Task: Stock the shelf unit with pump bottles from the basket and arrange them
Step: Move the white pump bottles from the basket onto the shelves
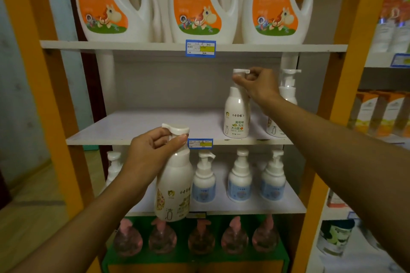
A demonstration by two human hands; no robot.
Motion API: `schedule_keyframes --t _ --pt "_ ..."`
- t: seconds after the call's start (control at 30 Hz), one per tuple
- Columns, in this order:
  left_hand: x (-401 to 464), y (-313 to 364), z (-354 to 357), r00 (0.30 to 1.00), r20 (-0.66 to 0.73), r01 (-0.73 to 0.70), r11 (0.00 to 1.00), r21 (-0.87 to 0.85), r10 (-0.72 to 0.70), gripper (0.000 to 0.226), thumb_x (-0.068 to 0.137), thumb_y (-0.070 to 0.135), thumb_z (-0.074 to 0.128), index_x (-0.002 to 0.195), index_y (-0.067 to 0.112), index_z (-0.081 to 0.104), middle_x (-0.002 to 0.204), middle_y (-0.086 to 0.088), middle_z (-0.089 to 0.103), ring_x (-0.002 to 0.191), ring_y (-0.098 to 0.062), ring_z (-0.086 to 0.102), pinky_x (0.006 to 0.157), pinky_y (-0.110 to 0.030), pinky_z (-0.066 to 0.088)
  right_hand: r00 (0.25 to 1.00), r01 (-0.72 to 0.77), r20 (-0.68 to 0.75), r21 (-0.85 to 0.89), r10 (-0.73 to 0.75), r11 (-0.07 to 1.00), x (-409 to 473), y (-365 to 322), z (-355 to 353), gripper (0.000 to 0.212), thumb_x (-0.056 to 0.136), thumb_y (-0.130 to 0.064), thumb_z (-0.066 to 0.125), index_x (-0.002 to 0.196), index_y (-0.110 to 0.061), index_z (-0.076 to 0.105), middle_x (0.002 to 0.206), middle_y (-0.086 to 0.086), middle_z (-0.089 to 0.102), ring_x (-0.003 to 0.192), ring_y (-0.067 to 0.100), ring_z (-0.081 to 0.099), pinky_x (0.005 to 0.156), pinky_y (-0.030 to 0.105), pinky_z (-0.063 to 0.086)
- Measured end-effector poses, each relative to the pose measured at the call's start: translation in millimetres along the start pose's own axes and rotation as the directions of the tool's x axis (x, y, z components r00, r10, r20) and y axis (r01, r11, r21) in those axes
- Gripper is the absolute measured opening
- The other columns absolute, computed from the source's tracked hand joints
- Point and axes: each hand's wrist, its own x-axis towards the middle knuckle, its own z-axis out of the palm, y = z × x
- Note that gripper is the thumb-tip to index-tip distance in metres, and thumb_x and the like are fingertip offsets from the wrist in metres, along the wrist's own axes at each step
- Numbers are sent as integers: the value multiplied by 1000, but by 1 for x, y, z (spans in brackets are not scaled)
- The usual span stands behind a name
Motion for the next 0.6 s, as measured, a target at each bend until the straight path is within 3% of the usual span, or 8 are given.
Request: schedule_keyframes --t 0.1,0.2,0.3,0.5,0.6 --pt "4 -1 5 1000 8 5 1000 -10 -5 38 69 37 64 100 15 70 90 7 76 79 -8 71 62 -16 56 999 -13 31 7 13 1000 -5 -4 -3 47 73 -37 76 111 -14 59 96 1 66 94 20 65 88 41 54" --pt "5 -3 9 1000 13 6 1000 -5 -6 42 67 39 65 101 14 70 91 3 76 81 -11 72 66 -19 58 981 -85 173 -19 87 996 -21 2 -6 70 70 -45 76 128 -17 47 114 0 59 100 19 60 90 37 51" --pt "7 -6 11 1000 13 9 1000 -4 -9 40 68 38 65 100 14 70 91 2 76 83 -12 72 69 -23 59 950 -55 300 -97 82 994 -40 25 -5 69 66 -39 81 124 -19 49 116 2 62 101 21 63 89 42 53" --pt "7 -8 14 999 25 20 1000 0 -20 42 68 39 66 102 14 69 93 -1 76 85 -15 72 75 -28 59 959 -23 276 -152 65 988 -33 38 -1 68 63 -35 82 121 -20 52 116 5 63 101 25 62 89 48 54" --pt "9 -9 13 1000 4 26 1000 -2 -26 32 76 32 67 103 14 69 93 -1 76 86 -15 72 74 -27 59 962 3 270 -165 42 986 -32 41 2 69 63 -37 81 123 -22 50 116 4 63 102 26 61 89 49 53"
